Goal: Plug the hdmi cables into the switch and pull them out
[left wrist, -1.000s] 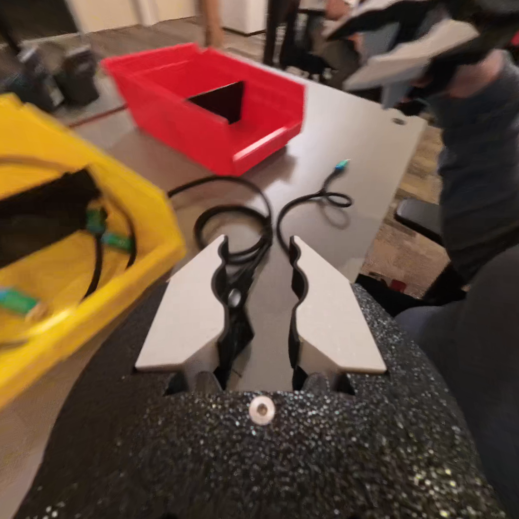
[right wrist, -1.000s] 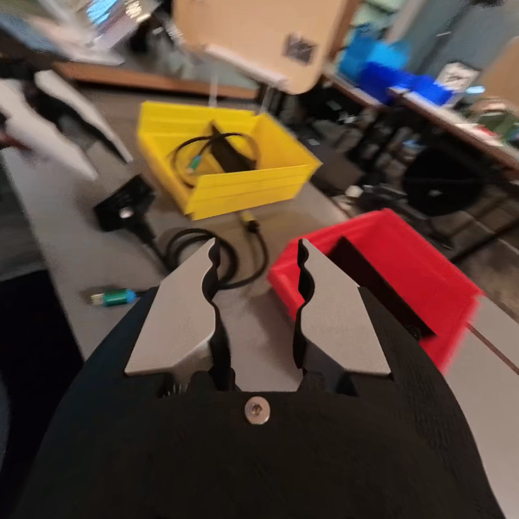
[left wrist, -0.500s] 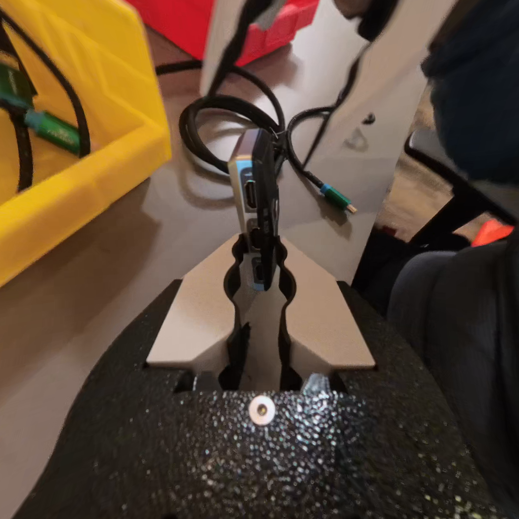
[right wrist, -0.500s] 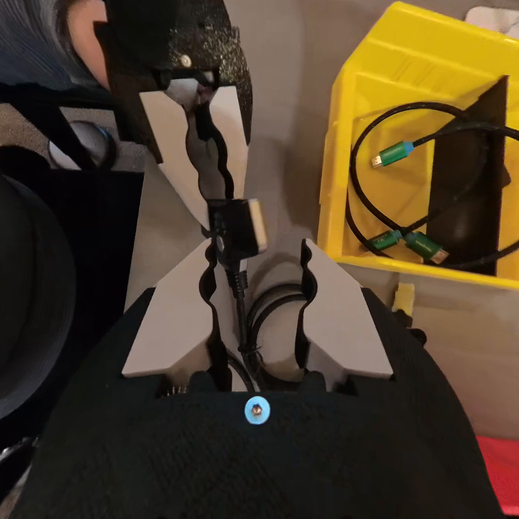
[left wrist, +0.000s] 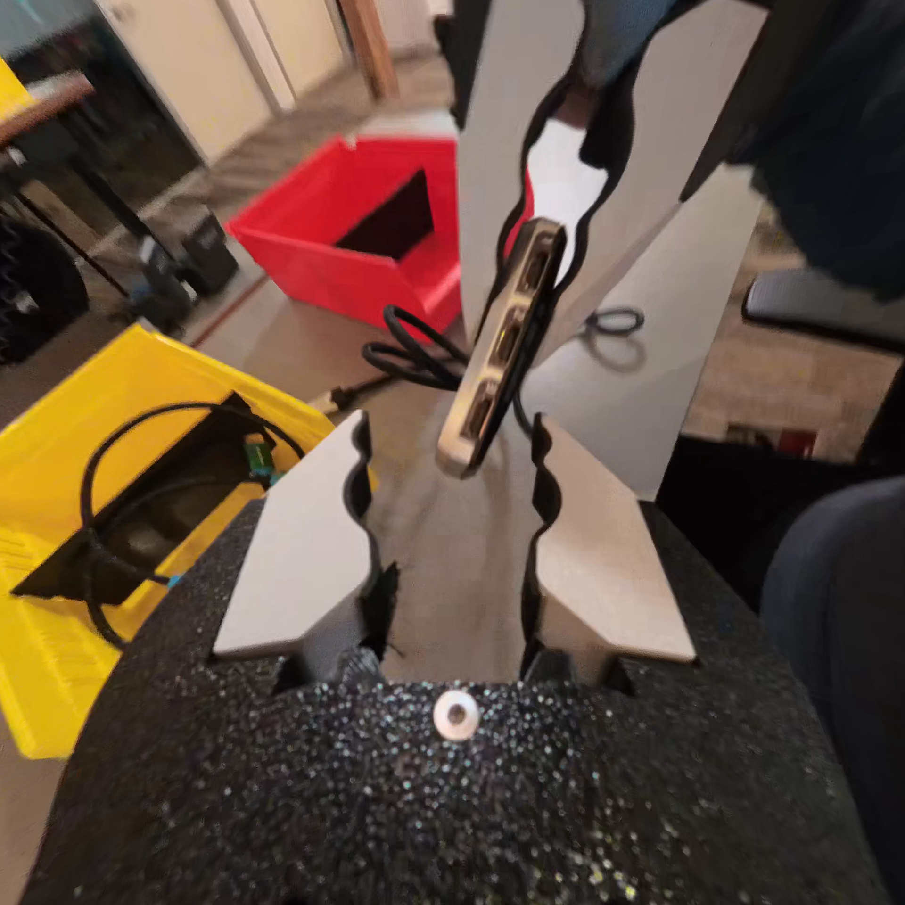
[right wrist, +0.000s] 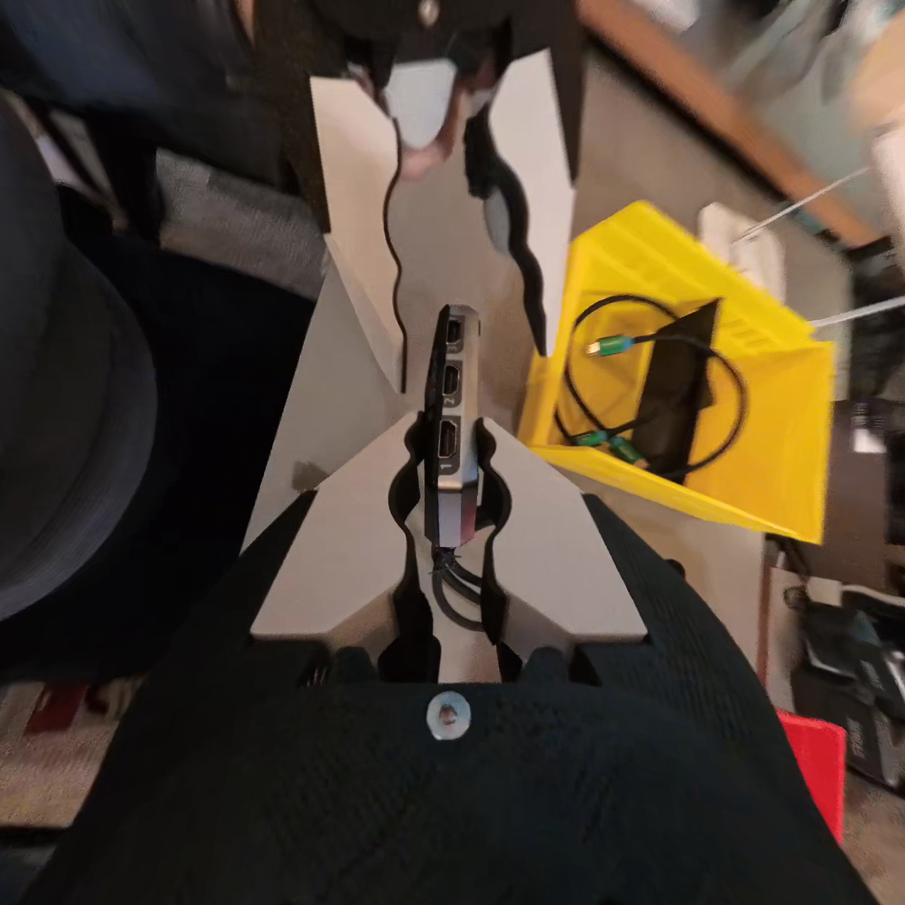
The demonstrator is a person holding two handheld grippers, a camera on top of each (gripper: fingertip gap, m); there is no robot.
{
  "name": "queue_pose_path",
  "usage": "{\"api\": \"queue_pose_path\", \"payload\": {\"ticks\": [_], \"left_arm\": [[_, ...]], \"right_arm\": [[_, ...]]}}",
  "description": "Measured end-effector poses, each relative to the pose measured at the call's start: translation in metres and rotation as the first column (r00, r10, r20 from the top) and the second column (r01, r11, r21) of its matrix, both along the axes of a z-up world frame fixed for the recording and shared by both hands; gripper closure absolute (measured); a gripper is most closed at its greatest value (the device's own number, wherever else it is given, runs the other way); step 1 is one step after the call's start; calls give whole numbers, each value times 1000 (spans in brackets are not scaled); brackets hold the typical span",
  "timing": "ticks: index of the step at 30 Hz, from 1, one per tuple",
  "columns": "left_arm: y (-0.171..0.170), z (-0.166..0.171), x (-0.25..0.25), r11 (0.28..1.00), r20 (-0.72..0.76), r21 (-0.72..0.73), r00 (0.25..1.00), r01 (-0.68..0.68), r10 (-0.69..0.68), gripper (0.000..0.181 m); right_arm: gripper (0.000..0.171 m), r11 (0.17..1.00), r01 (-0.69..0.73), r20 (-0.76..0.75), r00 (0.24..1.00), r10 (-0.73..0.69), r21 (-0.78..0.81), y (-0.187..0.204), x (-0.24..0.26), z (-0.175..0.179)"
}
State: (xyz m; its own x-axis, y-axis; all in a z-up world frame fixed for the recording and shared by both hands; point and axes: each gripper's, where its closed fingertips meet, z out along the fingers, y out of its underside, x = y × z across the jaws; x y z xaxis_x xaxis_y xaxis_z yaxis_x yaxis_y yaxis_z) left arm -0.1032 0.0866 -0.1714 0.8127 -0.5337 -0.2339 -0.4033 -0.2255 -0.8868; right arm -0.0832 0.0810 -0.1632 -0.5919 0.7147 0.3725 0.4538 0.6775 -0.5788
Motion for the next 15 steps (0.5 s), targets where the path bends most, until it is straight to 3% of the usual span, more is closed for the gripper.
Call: {"api": "queue_pose_path", "payload": {"ticks": [4,7,10,13,15], "left_arm": [[-2,45,26,974,234,178,956,137,-177,104],[-1,61,50,934,256,273,918,231,-302,106],[-2,73,75,887,234,339,885,315,-403,119],[-5,77,90,851,209,369,859,373,-467,147],[-5,73,93,852,203,353,858,387,-473,148]], "right_arm": [[152,994,-22,-246,969,-5,-106,7,23,55],[153,976,-104,-374,927,26,-190,-1,36,81],[152,954,-186,-429,900,70,-236,-12,43,86],[152,940,-220,-429,899,92,-260,-18,46,78],[152,938,-220,-434,897,86,-268,-18,48,74]]}}
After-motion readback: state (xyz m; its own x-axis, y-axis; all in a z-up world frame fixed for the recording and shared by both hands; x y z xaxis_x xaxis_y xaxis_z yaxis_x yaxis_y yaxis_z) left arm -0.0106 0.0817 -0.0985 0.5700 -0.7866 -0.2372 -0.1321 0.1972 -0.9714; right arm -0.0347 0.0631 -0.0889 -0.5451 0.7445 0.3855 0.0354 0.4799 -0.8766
